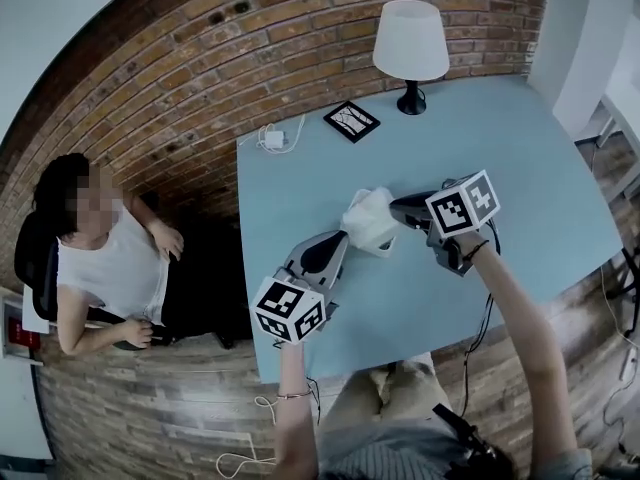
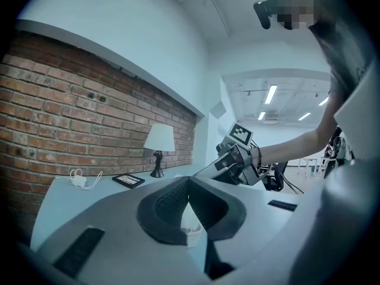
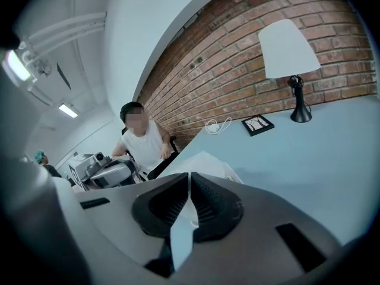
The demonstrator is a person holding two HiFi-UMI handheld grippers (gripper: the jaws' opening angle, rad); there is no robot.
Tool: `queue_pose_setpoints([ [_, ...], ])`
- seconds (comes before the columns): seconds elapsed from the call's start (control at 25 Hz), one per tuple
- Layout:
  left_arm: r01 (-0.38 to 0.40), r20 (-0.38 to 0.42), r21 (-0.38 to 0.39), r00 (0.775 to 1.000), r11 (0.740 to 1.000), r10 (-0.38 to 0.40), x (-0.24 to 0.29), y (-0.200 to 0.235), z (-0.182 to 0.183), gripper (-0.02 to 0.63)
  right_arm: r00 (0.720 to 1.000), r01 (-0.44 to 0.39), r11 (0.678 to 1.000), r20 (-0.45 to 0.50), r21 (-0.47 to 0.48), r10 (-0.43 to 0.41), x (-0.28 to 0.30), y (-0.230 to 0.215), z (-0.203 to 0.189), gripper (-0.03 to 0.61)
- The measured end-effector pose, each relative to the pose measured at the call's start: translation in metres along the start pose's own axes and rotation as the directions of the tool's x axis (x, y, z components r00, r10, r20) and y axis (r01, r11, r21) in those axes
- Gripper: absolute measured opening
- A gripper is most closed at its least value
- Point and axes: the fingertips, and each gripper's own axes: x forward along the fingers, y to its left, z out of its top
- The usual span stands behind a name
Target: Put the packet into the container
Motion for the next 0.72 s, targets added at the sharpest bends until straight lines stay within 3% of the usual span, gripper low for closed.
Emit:
queue_pose_setpoints([
  [0.2, -0.093, 0.001, -0.032, 0.996, 0.995, 0.094, 0.012, 0.004, 0.0, 0.008, 0.989, -0.104, 0.994, -0.107, -0.035, 0.1, 0.016, -0.014, 0.001, 0.025],
  [0.48, -0.224, 0.005, -0.065, 0.974, 0.972, 0.225, 0.021, 0.007, -0.002, 0.008, 0.941, -0.247, 0.965, -0.257, -0.084, 0.219, 0.037, -0.03, 0.003, 0.025],
  [0.72, -0.308, -0.018, -0.097, 0.951, 0.946, 0.308, 0.03, 0.015, -0.016, 0.008, 0.907, -0.305, 0.945, -0.339, -0.117, 0.25, 0.055, -0.042, -0.006, 0.025],
])
